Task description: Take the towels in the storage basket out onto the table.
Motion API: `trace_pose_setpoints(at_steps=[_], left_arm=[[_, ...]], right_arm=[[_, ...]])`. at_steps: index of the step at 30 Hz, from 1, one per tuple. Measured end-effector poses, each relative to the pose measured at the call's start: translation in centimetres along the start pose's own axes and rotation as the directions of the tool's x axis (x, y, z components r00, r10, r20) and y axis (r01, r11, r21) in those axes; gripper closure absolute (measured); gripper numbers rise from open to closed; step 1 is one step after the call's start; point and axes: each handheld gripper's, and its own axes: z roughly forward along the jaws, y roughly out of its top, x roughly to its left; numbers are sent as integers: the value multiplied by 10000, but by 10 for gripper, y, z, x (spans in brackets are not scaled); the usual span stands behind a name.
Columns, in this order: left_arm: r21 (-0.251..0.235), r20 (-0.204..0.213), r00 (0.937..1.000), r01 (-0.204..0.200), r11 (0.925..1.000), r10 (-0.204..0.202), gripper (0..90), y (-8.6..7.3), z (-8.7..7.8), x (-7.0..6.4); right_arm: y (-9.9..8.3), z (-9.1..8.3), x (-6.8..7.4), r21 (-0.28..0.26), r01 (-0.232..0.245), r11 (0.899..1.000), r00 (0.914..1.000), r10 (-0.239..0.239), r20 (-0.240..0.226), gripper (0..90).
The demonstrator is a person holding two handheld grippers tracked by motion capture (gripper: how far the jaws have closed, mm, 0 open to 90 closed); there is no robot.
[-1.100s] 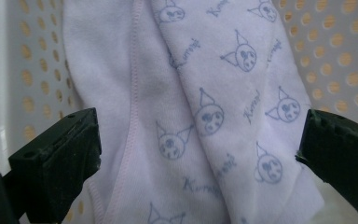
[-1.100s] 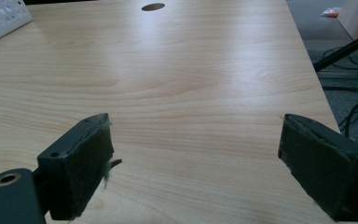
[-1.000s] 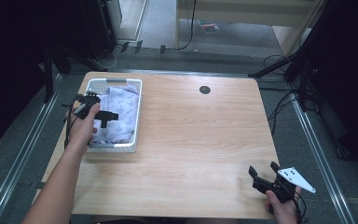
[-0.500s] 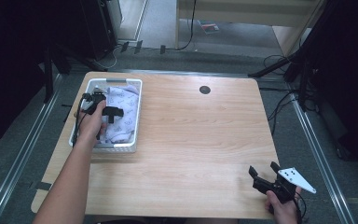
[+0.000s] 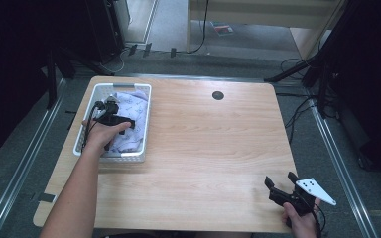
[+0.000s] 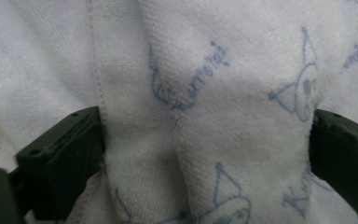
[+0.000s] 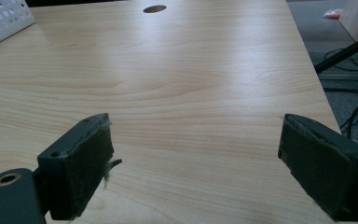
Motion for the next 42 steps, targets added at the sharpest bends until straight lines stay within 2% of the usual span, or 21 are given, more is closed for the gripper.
trace_pose_setpoints(at_steps=[6, 8, 11, 17, 20, 22, 24, 27, 29, 32, 36, 38, 42], left_arm=[[15, -177, 9996, -218, 9998, 218, 176, -1, -3, -3], [-18, -98, 9996, -254, 9997, 254, 273, 0, -6, -4], [-39, 137, 9999, -97, 9999, 97, 454, 0, -9, -5], [-9, 404, 9990, 215, 9998, -215, 607, 0, -11, -4], [-121, 538, 9980, 329, 9994, -322, 643, 1, -13, -3], [-187, 610, 9967, 548, 9983, -536, 666, 2, -16, -2], [-343, 577, 9964, 649, 9973, -628, 674, 2, -19, -2], [-361, 776, 9940, 806, 9961, -776, 679, 3, -23, -2], [-438, 754, 9949, 708, 9965, -674, 680, 3, -28, -2], [-578, 814, 9939, 797, 9951, -749, 680, 3, -33, -3], [-956, 830, 9951, 612, 9935, -533, 679, 10, -54, -5], [-1020, 786, 9963, 420, 9939, -341, 678, 12, -65, -7], [-1119, 875, 9959, 337, 9931, -239, 674, 17, -84, -8]], right_arm=[[0, 0, 0, -6, 9, 10000, 10000, -9, -15, 103], [0, 0, 0, -19, 5, 10000, 10000, -5, -15, 103], [0, 0, 0, -38, 23, 10000, 10000, -23, -18, 102], [0, 0, 0, -17, 9, 10000, 10000, -9, -35, 102], [0, 0, 0, -31, 6, 10000, 10000, -6, -58, 102], [0, 0, -1, -37, -13, 10000, 10000, 12, -73, 102], [0, 0, -1, -26, -9, 10000, 10000, 9, -78, 102], [0, 0, -1, -8, -20, 10000, 10000, 19, -95, 102], [0, 0, -1, -13, -10, 10000, 9999, 10, -112, 102], [0, 0, -1, -12, -17, 10000, 9999, 17, -112, 102], [0, 0, -1, -22, -18, 10000, 9999, 18, -112, 102], [0, 0, -1, -22, -12, 10000, 9999, 12, -104, 102], [0, 0, -1, -9, -21, 10000, 10000, 21, -90, 103]])
